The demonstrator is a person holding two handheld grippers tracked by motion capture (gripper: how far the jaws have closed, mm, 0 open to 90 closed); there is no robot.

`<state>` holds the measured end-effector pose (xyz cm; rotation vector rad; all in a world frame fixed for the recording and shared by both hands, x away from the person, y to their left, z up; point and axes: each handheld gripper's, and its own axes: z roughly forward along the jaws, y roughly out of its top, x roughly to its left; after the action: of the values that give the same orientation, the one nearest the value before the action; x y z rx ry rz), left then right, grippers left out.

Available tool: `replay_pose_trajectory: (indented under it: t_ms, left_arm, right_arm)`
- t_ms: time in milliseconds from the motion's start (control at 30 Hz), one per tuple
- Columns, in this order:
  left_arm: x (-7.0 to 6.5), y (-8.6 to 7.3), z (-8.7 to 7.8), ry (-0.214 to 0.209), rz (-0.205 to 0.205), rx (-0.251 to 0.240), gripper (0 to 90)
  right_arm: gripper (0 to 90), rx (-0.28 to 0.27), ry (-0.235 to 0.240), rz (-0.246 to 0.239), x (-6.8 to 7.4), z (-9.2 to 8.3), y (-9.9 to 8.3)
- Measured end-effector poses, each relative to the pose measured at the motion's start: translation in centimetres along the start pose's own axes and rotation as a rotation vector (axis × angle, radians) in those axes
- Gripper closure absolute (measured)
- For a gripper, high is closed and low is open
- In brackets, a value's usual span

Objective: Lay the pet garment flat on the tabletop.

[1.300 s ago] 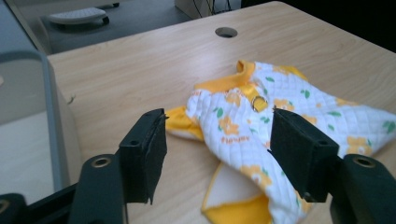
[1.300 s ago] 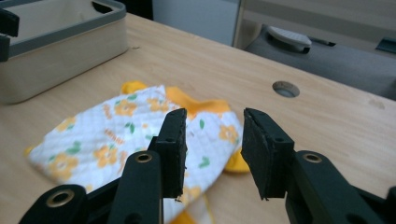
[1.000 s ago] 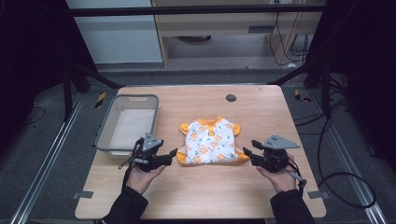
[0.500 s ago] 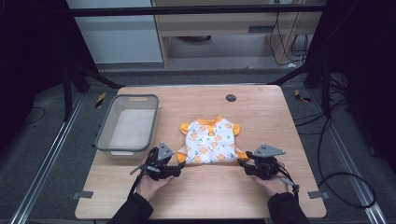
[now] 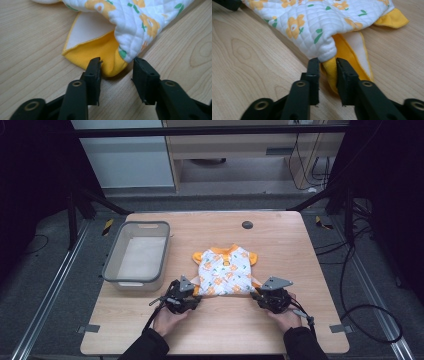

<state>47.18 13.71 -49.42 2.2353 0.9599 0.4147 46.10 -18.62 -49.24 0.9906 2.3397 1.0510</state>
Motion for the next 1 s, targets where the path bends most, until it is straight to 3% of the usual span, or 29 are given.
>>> replay_pose_trajectory:
  t_ms: [133, 233, 367, 533, 667, 733, 833, 933, 1000]
  left_arm:
    - [0.1, 0.2, -0.3, -0.002, -0.004, 0.004, 78.6]
    - [0.0, 0.4, -0.9, -0.021, -0.003, -0.012, 84.7]
    - [-0.3, 0.9, -3.1, -0.076, -0.009, -0.052, 86.1]
    - [-0.8, 0.9, -7.2, -0.146, -0.021, -0.113, 86.2]
    - [-1.0, 1.1, -9.4, -0.159, -0.023, -0.128, 86.2]
    - [-0.6, 1.6, -9.3, -0.155, -0.047, -0.125, 86.0]
    - [0.8, 2.4, -7.5, -0.135, -0.098, -0.079, 85.3]
    - [2.1, 2.8, -4.4, -0.103, -0.157, -0.024, 84.0]
    - [2.9, 2.7, -2.8, -0.097, -0.191, -0.016, 83.0]
  right_arm:
    - [83.0, 0.005, 0.022, 0.007, 0.1, -0.2, 0.2]
    - [84.4, 0.004, 0.034, -0.002, 0.2, -0.5, 0.4]
    - [84.6, -0.032, 0.058, 0.003, 0.5, -1.9, 0.8]
    - [84.7, -0.088, 0.123, 0.035, 1.0, -5.3, 1.5]
    - [84.6, -0.126, 0.169, 0.055, 1.4, -7.3, 2.2]
    - [84.5, -0.125, 0.183, 0.080, 1.3, -7.2, 2.8]
    - [83.8, -0.078, 0.175, 0.140, 0.6, -5.6, 3.5]
    - [82.1, -0.003, 0.110, 0.189, -0.6, -2.3, 3.7]
    - [80.7, 0.021, 0.069, 0.208, -1.2, -0.3, 3.4]
